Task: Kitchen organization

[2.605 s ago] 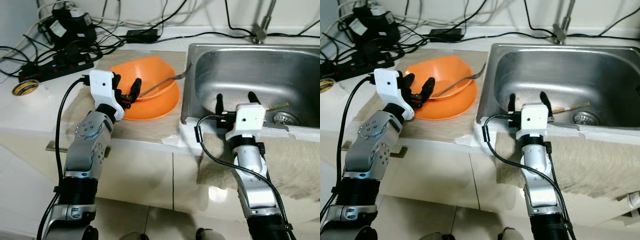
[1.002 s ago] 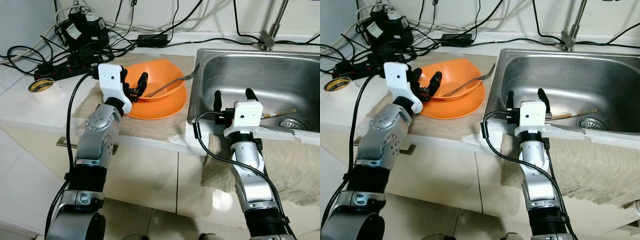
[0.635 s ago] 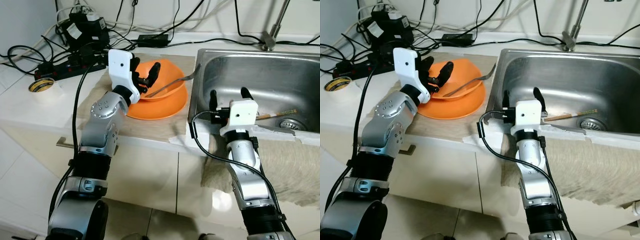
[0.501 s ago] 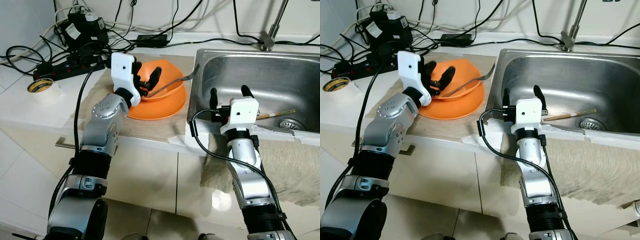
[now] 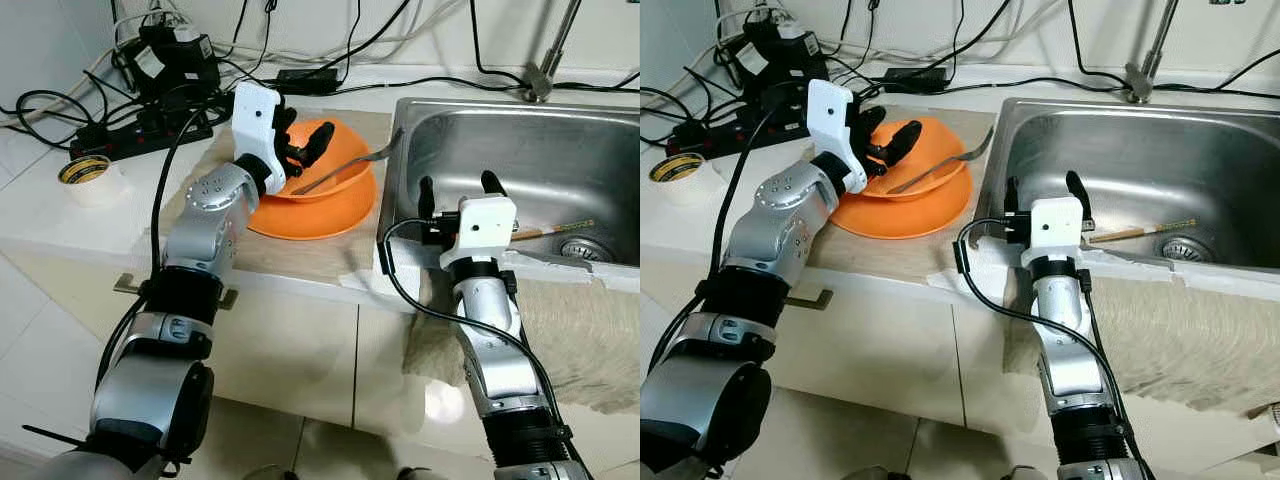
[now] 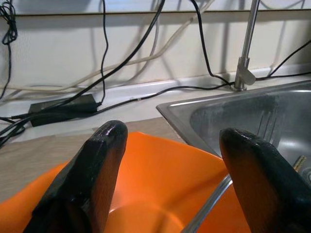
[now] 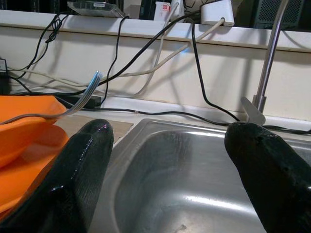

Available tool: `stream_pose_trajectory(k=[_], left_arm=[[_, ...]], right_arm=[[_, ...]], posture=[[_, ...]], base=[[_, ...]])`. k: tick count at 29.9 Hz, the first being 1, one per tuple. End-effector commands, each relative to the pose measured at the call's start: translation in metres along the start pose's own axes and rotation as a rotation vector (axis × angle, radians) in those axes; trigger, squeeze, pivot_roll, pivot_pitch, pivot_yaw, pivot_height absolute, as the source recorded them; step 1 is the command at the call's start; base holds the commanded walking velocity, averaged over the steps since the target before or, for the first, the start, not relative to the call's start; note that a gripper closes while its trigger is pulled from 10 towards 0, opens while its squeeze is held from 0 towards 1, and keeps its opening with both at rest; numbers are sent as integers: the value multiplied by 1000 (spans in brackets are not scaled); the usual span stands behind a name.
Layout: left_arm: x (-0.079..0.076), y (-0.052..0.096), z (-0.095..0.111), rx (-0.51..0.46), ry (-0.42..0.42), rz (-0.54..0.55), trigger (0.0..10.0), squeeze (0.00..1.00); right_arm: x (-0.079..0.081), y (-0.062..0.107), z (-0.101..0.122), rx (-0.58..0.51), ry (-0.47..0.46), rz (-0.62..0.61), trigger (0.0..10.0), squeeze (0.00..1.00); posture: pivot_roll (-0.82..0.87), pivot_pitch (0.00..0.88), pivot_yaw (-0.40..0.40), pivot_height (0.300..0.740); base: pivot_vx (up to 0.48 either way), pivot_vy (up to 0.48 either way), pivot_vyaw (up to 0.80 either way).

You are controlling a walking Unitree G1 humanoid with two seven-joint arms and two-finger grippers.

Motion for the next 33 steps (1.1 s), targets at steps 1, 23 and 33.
stream_pose_trajectory(k=[1,23,33], left_arm=[[0,-2,2,-6,0,0,10000,0],[24,29,0,-114,116,258,10000,0],[20,27,2,-105,84,226,10000,0]], right_arm=[[3,0,-2,9,-3,9,10000,0],[-1,0,-2,16,-8,9,10000,0],[-1,2,-4,21,-5,7,10000,0]], posture=[[-77,0,100,736],[-65,0,87,736],[-69,0,91,736]], base=[[0,0,0],[0,0,0],[0,0,0]])
Point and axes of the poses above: a point about 5 cm out from each wrist's last joint towards the gripper, its own y axis pointing back from the gripper into the wrist, its own z axis along the axis of the wrist's last joint, x = y × z, the point moved 5 cm from there along -y, pointing out of the wrist towards the gripper, and after that the axes turned 10 degrees about -y, right-handed, at the moved point
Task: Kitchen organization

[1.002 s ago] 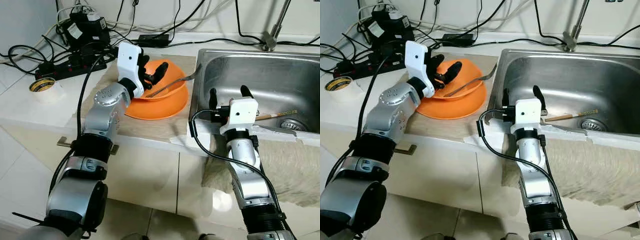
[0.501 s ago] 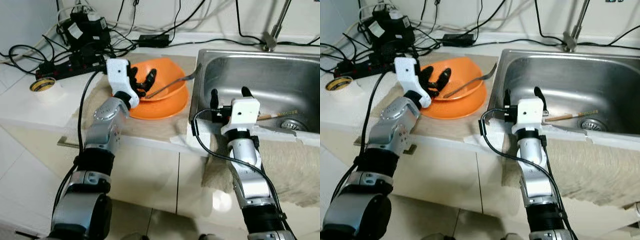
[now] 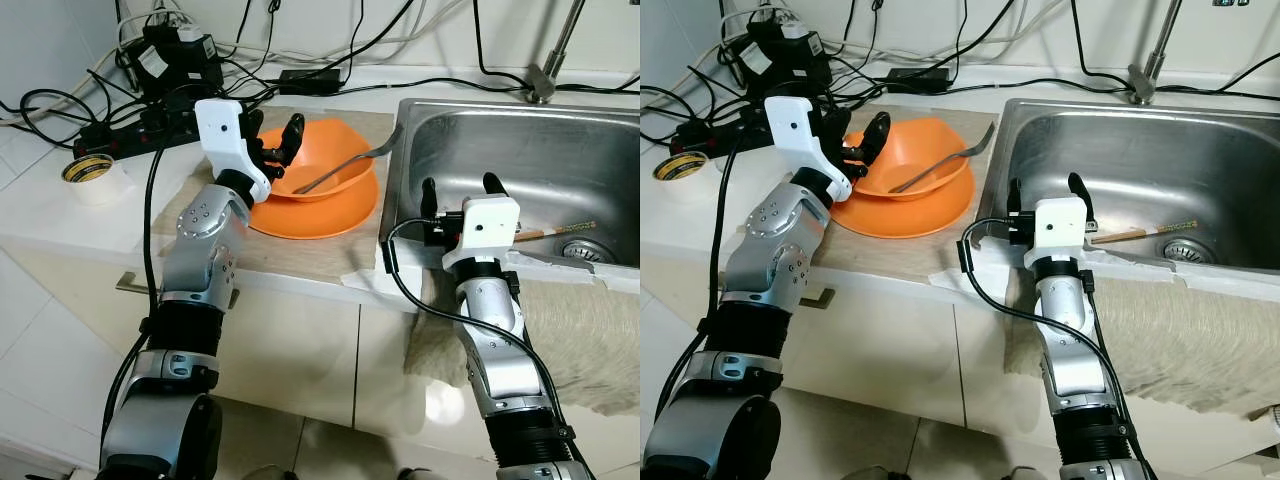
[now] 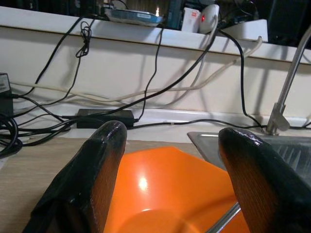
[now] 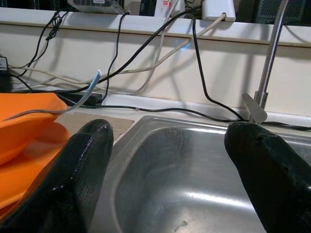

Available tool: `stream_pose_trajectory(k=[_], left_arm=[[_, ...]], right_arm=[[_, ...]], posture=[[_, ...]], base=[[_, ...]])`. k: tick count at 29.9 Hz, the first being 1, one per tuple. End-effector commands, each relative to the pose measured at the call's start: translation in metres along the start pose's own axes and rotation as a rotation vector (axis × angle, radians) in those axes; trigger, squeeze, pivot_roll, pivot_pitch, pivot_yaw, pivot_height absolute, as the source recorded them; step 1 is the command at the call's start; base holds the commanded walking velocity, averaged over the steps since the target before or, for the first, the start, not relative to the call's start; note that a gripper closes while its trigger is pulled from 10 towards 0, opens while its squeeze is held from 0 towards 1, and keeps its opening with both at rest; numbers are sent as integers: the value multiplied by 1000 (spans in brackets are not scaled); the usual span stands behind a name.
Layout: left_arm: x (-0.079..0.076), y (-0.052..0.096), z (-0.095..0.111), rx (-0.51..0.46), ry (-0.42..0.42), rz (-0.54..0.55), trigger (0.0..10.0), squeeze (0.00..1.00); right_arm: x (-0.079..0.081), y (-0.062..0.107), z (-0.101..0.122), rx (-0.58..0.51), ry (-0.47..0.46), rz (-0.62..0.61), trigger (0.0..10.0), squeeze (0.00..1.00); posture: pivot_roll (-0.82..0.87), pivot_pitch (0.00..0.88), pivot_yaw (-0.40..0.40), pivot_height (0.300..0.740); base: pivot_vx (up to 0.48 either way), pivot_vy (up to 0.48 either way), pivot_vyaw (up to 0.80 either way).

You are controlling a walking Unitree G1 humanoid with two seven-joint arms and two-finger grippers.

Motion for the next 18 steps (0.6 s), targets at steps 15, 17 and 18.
stream_pose_trajectory(k=[15,17,18], left_arm=[[-29,-5,2,24,13,-128,10000,0],[-20,-1,-7,49,42,-78,10000,0],[-19,0,-8,52,40,-78,10000,0]], right_arm=[[4,4,-3,10,3,10,10000,0],[2,5,-3,9,3,6,10000,0],[2,5,-3,9,3,5,10000,0]], posture=[[-72,0,92,736],[-74,0,92,736],[-73,0,92,736]], base=[[0,0,0],[0,0,0],[0,0,0]])
Point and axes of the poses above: a point about 5 cm out from each wrist's last joint towards the gripper, its own y axis pointing back from the gripper into the wrist, its own z axis along the axis of the wrist's last joint, x = y × z, the point moved 5 cm from there along -y, pointing out of the wrist towards the gripper, and after that the axes turned 10 degrees about -y, right-handed, at the moved point
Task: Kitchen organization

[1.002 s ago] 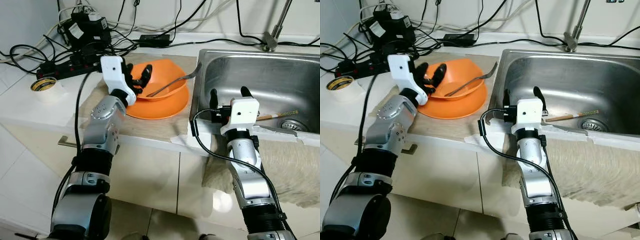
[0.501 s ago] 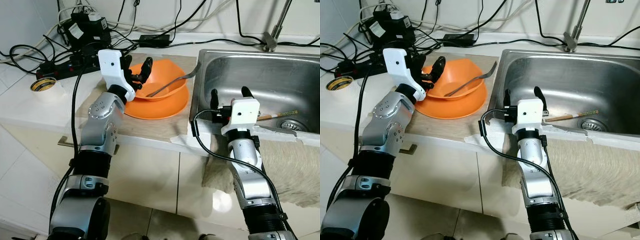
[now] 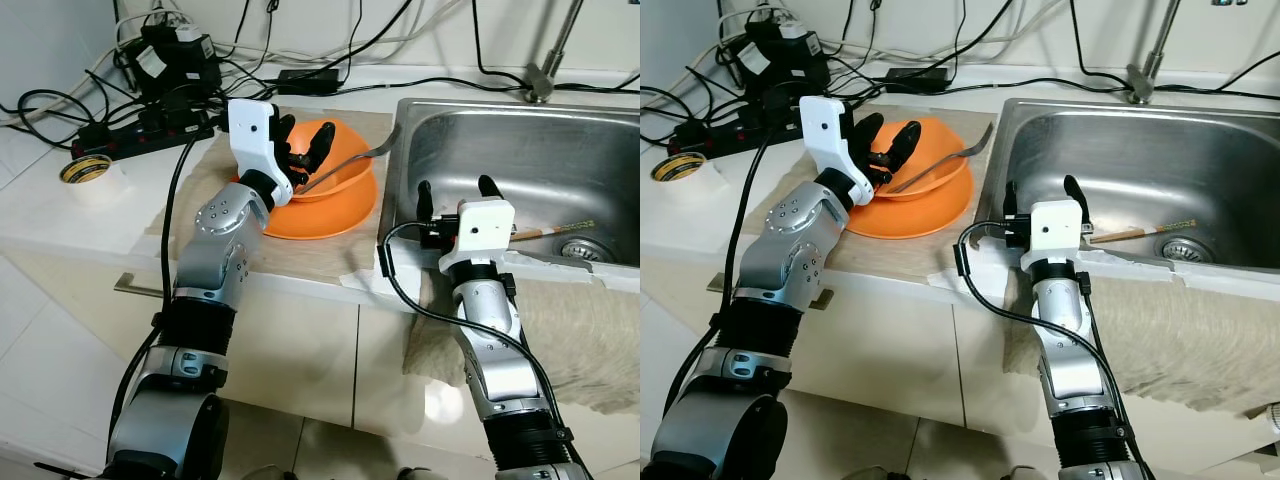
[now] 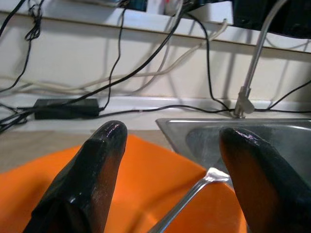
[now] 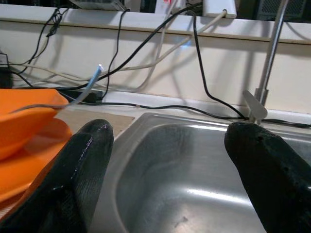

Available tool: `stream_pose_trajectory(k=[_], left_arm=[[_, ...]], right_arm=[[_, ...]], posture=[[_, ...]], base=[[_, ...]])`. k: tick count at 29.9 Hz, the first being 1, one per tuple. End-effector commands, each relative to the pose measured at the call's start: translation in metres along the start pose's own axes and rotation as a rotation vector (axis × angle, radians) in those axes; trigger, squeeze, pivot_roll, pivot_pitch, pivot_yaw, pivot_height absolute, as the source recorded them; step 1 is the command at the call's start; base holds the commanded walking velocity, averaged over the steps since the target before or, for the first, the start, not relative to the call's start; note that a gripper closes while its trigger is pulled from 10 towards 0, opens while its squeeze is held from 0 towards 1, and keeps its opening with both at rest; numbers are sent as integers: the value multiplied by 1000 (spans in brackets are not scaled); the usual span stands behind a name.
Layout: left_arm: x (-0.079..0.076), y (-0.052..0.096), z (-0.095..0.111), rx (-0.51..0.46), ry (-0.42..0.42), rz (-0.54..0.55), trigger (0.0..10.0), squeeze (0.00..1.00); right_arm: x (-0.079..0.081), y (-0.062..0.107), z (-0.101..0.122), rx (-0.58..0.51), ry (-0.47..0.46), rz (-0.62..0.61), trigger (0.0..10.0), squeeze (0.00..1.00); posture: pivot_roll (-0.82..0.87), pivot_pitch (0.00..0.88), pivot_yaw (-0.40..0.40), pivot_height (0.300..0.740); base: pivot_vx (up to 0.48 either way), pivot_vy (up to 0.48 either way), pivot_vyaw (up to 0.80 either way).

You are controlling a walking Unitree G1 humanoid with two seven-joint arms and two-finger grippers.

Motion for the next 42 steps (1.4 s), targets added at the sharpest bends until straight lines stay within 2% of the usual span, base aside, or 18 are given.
stream_pose_trajectory(k=[1,5,7,18,28,34,42], left_arm=[[7,5,-4,13,7,27,10000,0],[5,7,-2,6,-41,-1,10000,0],[10,8,-5,23,-52,6,10000,0],[19,14,-13,85,-64,-17,10000,0],[10,18,-19,132,-52,-79,10000,0],[10,23,-27,178,-59,-103,10000,0],[23,26,-32,217,-87,-79,10000,0]], right_arm=[[0,2,1,-3,2,1,10000,0],[-1,2,1,0,4,0,10000,0],[0,2,0,2,3,1,10000,0],[0,3,-2,10,2,1,10000,0],[2,4,-3,16,0,1,10000,0],[1,5,-4,19,-1,0,10000,0],[1,5,-4,20,0,0,10000,0]], posture=[[-73,0,92,736],[-69,0,86,736],[-68,0,86,736],[-63,0,85,736],[-63,0,87,736],[-62,0,89,736],[-61,0,87,736]], base=[[0,0,0],[0,0,0],[0,0,0],[0,0,0],[0,0,0],[0,0,0],[0,0,0]])
Point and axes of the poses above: a point about 5 cm out from each wrist's last joint towards the gripper, its own y axis pointing back from the gripper into the wrist, its own z axis along the axis of the wrist's last joint, x = y × z, the point moved 5 cm from there along -y, pointing out of the wrist towards the gripper, and after that the axes turned 10 degrees about -y, right-handed, at the moved point
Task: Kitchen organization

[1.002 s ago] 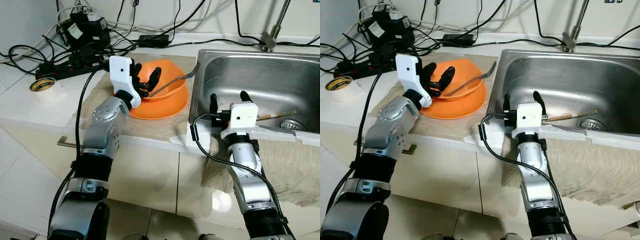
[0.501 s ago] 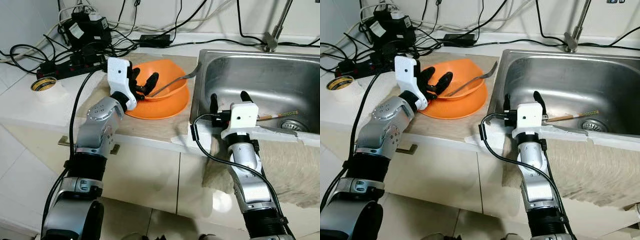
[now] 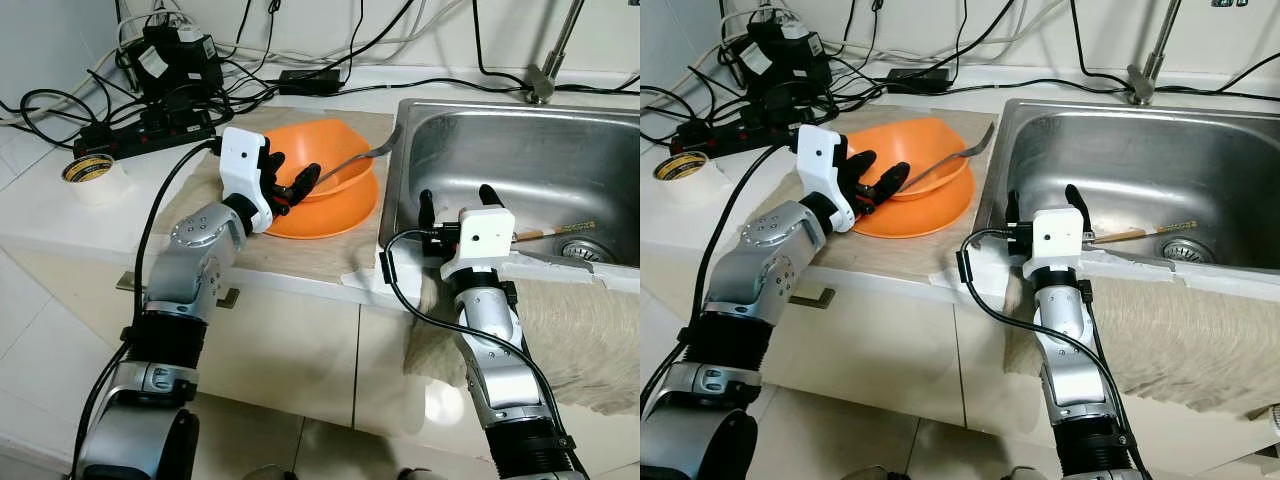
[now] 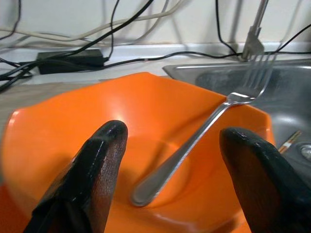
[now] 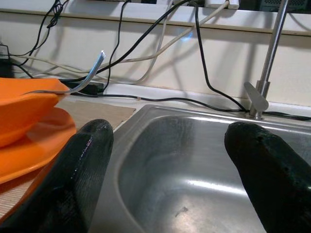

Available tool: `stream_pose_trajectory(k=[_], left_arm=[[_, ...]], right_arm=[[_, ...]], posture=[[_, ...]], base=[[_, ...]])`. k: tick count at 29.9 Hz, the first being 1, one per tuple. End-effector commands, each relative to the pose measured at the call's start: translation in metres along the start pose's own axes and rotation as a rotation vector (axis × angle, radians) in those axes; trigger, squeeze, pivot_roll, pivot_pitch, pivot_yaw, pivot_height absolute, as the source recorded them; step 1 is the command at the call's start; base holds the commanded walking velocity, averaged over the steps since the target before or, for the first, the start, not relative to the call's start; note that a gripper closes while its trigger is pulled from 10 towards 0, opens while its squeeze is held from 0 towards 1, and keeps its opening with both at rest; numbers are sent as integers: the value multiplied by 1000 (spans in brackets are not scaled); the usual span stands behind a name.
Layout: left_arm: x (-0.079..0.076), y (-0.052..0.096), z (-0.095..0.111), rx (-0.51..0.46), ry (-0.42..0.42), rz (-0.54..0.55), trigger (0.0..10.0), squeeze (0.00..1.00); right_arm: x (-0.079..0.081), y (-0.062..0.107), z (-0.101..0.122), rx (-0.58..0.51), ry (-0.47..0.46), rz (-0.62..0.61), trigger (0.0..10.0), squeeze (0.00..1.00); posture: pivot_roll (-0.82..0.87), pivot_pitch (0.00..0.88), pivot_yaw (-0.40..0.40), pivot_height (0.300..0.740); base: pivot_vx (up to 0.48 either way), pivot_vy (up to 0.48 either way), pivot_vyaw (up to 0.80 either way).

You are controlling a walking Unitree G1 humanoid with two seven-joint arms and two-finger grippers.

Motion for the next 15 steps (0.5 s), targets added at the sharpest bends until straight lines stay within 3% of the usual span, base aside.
stream_pose_trajectory(k=[1,15], left_arm=[[7,2,-4,35,-24,7,10000,0],[34,11,-19,115,-55,73,10000,0]], right_arm=[[2,0,3,-3,-1,6,10000,0],[3,1,1,5,-1,9,10000,0]], posture=[[-61,0,87,736],[-55,0,87,736]], base=[[0,0,0],[0,0,0]])
Point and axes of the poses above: a point about 5 cm out from each wrist's last joint towards the gripper, its own y axis pointing back from the gripper into the wrist, its own z axis along the axis of the wrist's last joint, x = y × z, the point moved 5 cm from there along -y, pointing out of the wrist towards the gripper, and after that the axes turned 10 degrees about -y, right-handed, at the moved point
